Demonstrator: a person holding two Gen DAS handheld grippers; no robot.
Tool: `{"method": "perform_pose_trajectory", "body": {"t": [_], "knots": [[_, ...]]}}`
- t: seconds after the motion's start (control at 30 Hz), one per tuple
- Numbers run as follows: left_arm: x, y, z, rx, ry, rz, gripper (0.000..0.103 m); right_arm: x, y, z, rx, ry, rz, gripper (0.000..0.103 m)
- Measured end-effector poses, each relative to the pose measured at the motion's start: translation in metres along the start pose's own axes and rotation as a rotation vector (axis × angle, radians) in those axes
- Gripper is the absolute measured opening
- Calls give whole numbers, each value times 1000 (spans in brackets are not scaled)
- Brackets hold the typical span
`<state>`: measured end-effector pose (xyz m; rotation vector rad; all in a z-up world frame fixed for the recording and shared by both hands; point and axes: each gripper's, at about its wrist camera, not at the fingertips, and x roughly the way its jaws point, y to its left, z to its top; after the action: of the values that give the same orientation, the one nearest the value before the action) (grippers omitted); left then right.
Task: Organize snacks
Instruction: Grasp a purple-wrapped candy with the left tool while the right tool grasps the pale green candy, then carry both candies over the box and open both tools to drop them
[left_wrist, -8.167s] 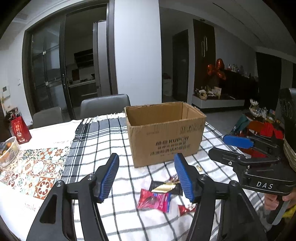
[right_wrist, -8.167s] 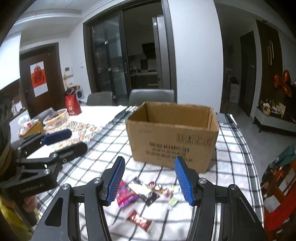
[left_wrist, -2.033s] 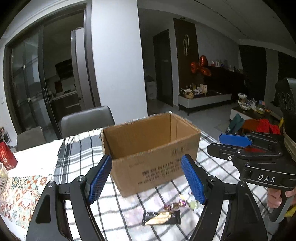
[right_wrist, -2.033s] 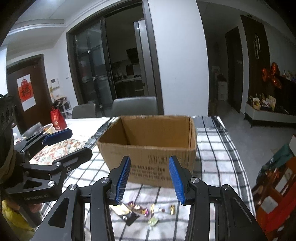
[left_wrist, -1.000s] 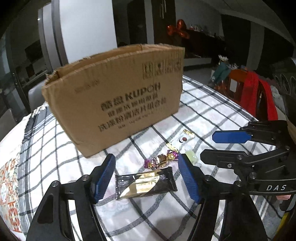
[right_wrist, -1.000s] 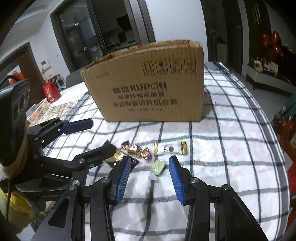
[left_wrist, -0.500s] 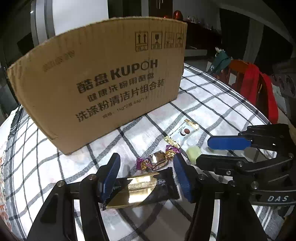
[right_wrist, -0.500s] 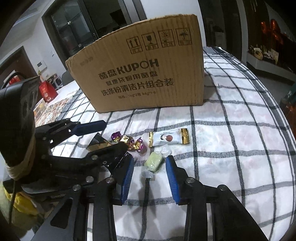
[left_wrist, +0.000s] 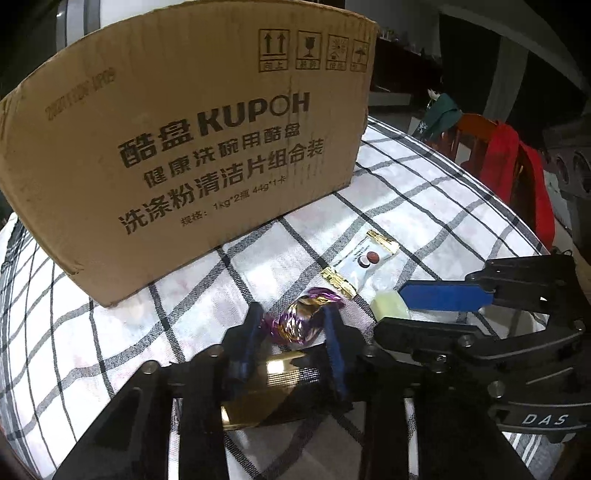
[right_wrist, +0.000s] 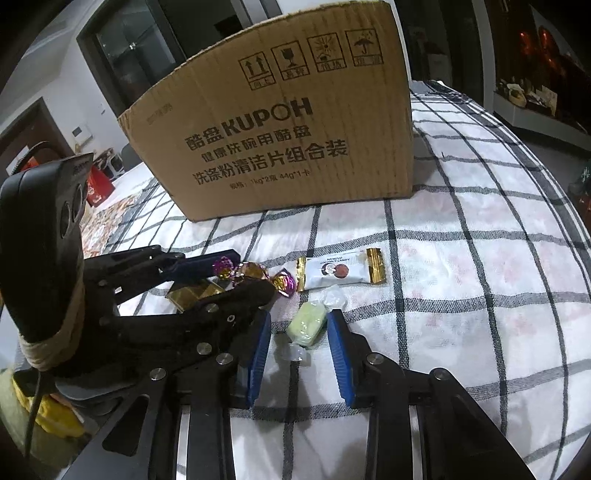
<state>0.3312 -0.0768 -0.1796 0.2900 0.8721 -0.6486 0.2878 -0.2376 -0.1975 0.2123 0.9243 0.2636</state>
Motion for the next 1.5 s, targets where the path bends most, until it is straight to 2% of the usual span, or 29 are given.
{"method": "perform_pose_trajectory", "body": {"t": [0.17, 0.2, 0.67, 0.97, 1.5], "knots": [[-1, -4, -1, 5, -8, 7, 24, 1, 1, 1, -14, -3, -14, 29], [-4, -4, -1, 2, -12, 12, 23, 2, 1, 1, -19, -3, -23, 24], [-37, -1, -4, -85, -55, 60, 23, -9, 3, 0, -11, -18, -22, 24], [-75, -5, 0, -124, -132, 84, 23, -44, 14, 9, -29, -91, 3, 24], [-162, -19, 27, -147, -316, 149, 23, -122, 37, 42, -89, -291, 64, 24]]}}
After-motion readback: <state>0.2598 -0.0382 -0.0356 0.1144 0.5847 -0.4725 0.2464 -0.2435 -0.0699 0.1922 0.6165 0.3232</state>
